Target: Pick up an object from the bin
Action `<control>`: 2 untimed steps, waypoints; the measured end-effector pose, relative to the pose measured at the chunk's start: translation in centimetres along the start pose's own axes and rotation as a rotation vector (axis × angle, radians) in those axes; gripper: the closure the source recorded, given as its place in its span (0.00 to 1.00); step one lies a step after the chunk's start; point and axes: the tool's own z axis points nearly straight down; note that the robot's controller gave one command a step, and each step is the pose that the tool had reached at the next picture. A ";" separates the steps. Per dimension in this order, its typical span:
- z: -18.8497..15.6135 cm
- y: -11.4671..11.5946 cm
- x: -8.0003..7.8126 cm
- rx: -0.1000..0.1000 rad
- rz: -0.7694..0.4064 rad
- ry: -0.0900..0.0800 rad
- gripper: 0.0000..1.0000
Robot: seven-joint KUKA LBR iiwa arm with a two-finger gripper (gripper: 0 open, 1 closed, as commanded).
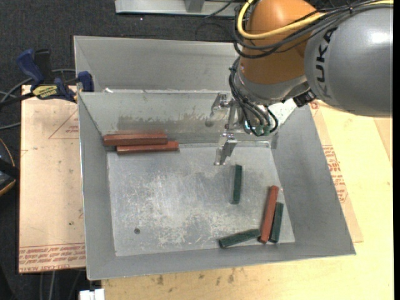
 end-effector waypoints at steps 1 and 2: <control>-0.5 -0.1 -0.1 -0.001 0.002 -0.008 1.00; -0.5 -0.1 -0.1 -0.001 0.002 -0.008 1.00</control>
Offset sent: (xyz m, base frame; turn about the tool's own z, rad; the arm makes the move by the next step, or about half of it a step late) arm 0.0000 0.0000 0.0000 0.0000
